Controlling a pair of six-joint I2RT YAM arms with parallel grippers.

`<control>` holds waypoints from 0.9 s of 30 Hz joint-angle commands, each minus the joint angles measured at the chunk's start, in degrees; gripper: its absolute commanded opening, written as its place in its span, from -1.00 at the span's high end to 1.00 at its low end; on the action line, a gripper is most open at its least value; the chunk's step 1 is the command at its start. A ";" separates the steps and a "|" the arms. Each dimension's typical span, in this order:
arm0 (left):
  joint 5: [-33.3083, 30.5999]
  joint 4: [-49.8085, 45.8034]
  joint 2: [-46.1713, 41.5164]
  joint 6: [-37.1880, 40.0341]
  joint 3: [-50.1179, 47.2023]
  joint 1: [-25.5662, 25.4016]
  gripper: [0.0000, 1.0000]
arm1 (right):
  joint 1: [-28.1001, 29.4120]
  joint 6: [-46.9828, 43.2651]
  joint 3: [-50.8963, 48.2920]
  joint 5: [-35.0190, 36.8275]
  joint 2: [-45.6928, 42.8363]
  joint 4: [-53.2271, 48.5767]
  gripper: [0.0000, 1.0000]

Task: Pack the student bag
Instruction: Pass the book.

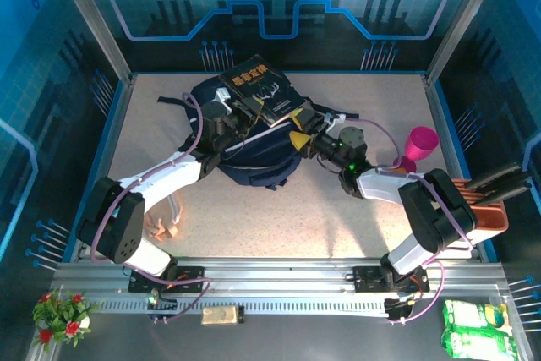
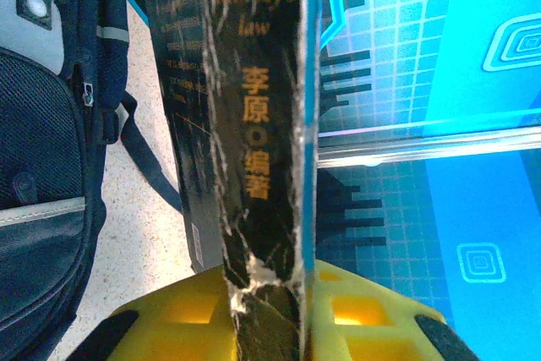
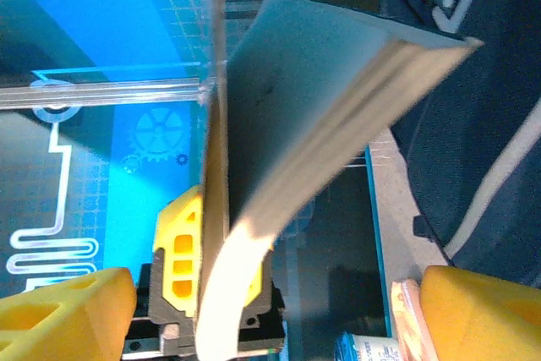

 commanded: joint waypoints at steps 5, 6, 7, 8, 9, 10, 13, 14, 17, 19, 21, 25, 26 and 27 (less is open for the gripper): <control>1.34 5.07 -0.34 0.70 2.63 -0.45 0.69 | 1.60 -0.22 6.52 0.13 4.66 -1.77 -0.66; 1.28 4.98 -0.24 0.68 2.58 -0.45 0.69 | 1.60 0.18 7.17 0.19 5.40 -2.10 -0.63; 1.17 4.99 -0.05 0.48 2.51 -0.44 0.69 | 1.73 0.78 7.83 0.30 6.15 -2.08 -0.60; 1.17 5.27 0.05 0.39 2.47 -0.45 0.69 | 1.73 1.22 8.44 0.24 6.86 -1.67 -0.58; 1.23 5.44 0.16 0.33 2.44 -0.45 0.69 | 1.85 1.73 9.01 0.22 7.57 -1.07 -0.55; 1.38 5.64 0.31 0.25 2.46 -0.45 0.69 | 1.99 2.07 9.49 0.29 8.16 -0.61 -0.52; 1.35 6.00 0.51 0.07 2.28 -0.54 0.69 | 2.31 3.10 10.46 0.94 9.51 0.10 -0.41; 1.34 5.99 0.46 -0.02 2.28 -0.54 0.69 | 2.32 3.25 10.63 1.13 9.75 0.44 -0.37; 1.37 6.09 0.57 -0.31 2.02 -0.54 0.68 | 2.32 3.26 10.68 2.35 10.22 1.15 -0.26; 1.39 6.05 0.67 -0.34 1.86 -0.54 0.68 | 2.07 3.36 10.69 2.76 10.69 0.92 -0.13; 1.51 5.93 0.66 -0.28 1.78 -0.54 0.66 | 1.74 3.30 10.75 2.29 11.14 0.46 -0.02; 1.97 4.74 0.57 0.30 1.24 -0.37 0.55 | 1.09 1.98 12.46 1.27 10.90 -1.47 0.34; 2.05 4.09 0.52 0.54 1.15 -0.28 0.51 | 0.91 1.41 12.44 1.27 10.41 -2.28 0.43; 2.09 3.19 0.24 0.99 0.99 -0.10 0.43 | 0.68 0.44 12.31 1.30 9.74 -3.35 0.53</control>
